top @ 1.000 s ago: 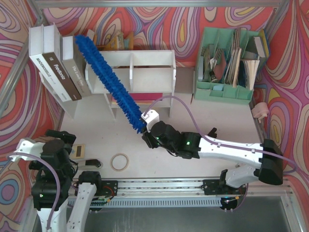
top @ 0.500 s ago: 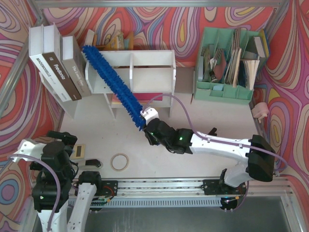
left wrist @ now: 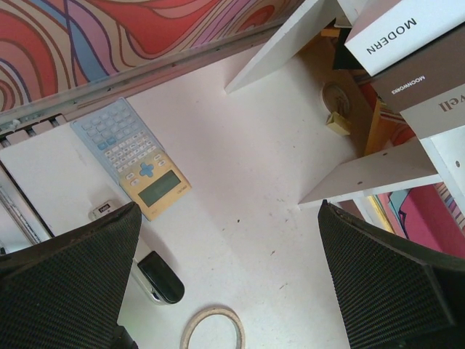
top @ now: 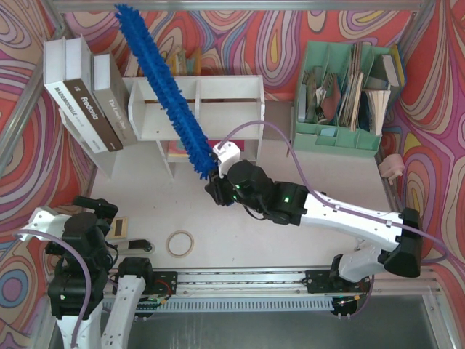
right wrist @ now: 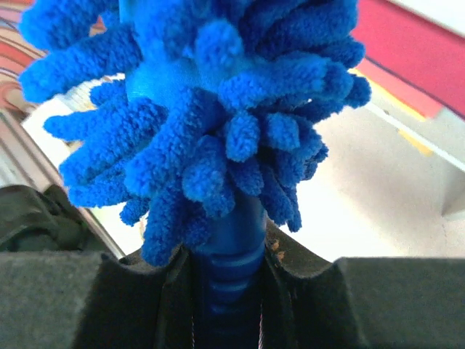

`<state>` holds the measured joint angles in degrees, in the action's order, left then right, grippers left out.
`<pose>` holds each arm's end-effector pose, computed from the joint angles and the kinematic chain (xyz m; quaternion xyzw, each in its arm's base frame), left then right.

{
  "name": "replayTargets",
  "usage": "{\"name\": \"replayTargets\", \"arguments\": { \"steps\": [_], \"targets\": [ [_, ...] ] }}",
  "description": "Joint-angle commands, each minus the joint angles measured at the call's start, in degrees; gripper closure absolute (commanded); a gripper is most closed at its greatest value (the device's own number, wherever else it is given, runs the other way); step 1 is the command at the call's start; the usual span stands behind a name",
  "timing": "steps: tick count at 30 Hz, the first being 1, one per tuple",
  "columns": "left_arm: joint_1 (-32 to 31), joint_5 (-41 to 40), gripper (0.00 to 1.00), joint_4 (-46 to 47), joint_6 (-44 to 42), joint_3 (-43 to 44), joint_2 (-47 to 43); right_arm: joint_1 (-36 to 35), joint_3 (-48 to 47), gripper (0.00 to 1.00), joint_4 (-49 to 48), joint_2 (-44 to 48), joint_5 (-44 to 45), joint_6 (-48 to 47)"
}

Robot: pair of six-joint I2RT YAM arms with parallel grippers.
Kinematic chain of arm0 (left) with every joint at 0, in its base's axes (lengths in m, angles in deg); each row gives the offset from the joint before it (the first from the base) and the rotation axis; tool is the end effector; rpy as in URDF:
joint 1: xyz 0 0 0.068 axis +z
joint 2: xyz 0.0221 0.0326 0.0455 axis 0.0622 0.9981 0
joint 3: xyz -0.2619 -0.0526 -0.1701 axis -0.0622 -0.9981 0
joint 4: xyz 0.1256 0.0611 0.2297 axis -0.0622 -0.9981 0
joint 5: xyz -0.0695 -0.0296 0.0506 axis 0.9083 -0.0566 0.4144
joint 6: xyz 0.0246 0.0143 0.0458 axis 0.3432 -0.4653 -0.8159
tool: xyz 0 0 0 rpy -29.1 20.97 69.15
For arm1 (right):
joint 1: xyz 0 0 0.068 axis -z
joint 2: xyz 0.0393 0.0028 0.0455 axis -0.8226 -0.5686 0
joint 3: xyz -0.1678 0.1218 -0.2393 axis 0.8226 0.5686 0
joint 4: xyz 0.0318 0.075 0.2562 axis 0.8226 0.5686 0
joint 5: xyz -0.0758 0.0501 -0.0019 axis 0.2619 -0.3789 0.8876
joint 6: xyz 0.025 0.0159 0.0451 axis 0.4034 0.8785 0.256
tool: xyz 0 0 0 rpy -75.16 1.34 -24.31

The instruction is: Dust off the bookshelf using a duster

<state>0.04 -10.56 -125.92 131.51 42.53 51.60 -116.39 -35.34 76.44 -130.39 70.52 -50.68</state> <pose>-0.0200 0.0227 0.3819 -0.4589 0.6554 0.0016 0.5998 0.1655 0.2812 0.4032 -0.2332 0.7763 0.2862 0.5109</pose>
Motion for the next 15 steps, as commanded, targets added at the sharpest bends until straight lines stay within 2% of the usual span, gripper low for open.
{"name": "replayTargets", "arguments": {
  "steps": [1,7,15],
  "targets": [
    [0.3,0.6,0.02,0.0,-1.0,-0.3,-0.2,-0.7,-9.0,1.0,3.8,-2.3,-1.0,-0.3],
    [0.3,0.3,0.02,-0.1,-1.0,-0.5,0.0,-3.3,-18.8,1.0,10.7,-8.6,0.0,-0.1],
    [0.3,0.3,0.02,0.2,-1.2,-0.9,0.1,-8.0,-22.3,1.0,12.4,-13.1,1.0,-2.2]
  ]
}}
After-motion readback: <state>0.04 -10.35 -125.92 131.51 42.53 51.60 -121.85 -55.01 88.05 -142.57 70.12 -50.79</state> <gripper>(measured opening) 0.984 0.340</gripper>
